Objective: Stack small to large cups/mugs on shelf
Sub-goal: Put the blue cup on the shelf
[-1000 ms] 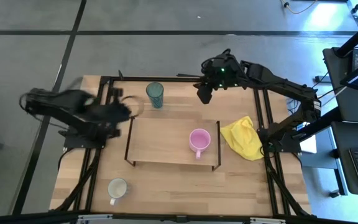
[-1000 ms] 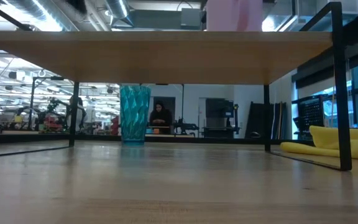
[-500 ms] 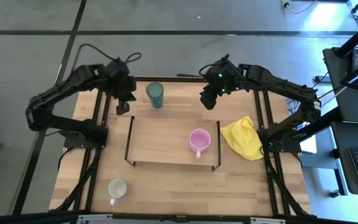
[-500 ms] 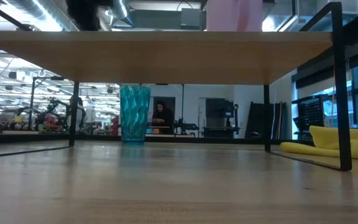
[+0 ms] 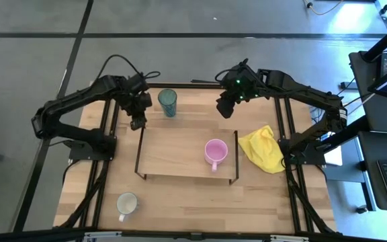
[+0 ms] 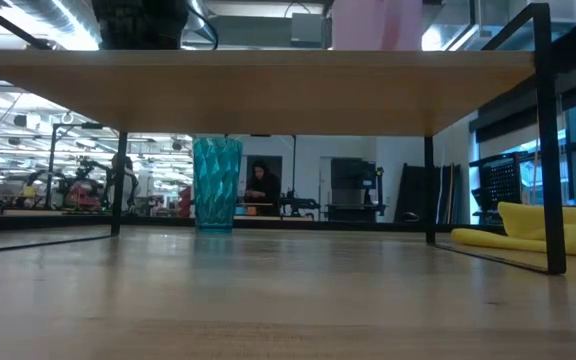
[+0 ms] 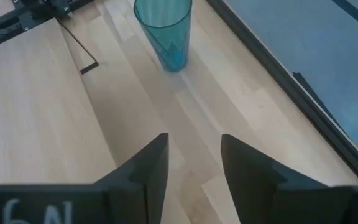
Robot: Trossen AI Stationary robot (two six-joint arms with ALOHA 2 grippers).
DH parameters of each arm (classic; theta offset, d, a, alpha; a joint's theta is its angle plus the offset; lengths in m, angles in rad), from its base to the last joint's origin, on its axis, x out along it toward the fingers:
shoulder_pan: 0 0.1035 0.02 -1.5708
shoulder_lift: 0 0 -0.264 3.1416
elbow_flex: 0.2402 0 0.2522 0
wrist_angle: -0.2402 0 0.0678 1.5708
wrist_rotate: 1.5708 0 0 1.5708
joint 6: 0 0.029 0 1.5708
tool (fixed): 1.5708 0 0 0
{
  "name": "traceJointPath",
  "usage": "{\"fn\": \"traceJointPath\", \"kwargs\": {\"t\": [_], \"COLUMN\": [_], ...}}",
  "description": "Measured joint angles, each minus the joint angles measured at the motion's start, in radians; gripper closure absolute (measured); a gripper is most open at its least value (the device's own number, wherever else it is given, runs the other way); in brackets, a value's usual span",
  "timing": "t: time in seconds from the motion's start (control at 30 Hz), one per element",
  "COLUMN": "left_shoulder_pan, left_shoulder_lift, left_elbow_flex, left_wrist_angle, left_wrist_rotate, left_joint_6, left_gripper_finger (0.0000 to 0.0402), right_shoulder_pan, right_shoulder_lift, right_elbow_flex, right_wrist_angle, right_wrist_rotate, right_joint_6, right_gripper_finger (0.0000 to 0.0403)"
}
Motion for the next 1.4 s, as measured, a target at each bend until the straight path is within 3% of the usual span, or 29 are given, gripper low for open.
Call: {"fn": "traceJointPath", "kwargs": {"t": [0.73,1.13,1.27,1.4], "left_shoulder_pan": [-0.048,-0.048,-0.048,-0.048], "left_shoulder_lift": [0.000,-0.011,-0.009,-0.009], "left_elbow_flex": [-0.002,0.026,0.038,0.038], "left_wrist_angle": [-0.090,0.008,0.004,0.019], "left_wrist_rotate": [0.059,0.171,0.153,0.010], "left_joint_6": [-0.049,-0.071,-0.054,-0.025], "left_gripper_finger": [0.0401,0.0402,0.0401,0.0401], "right_shoulder_pan": [-0.007,-0.020,-0.022,-0.022], "right_shoulder_lift": [0.000,0.000,0.000,0.000], "right_elbow_flex": [0.000,0.000,0.000,0.000], "right_wrist_angle": [-0.019,-0.019,-0.021,-0.021], "right_wrist_rotate": [0.054,0.054,0.054,0.054], "right_joint_6": [-0.057,-0.070,-0.069,-0.050], "right_gripper_finger": [0.0254,0.0254,0.0254,0.0254]}}
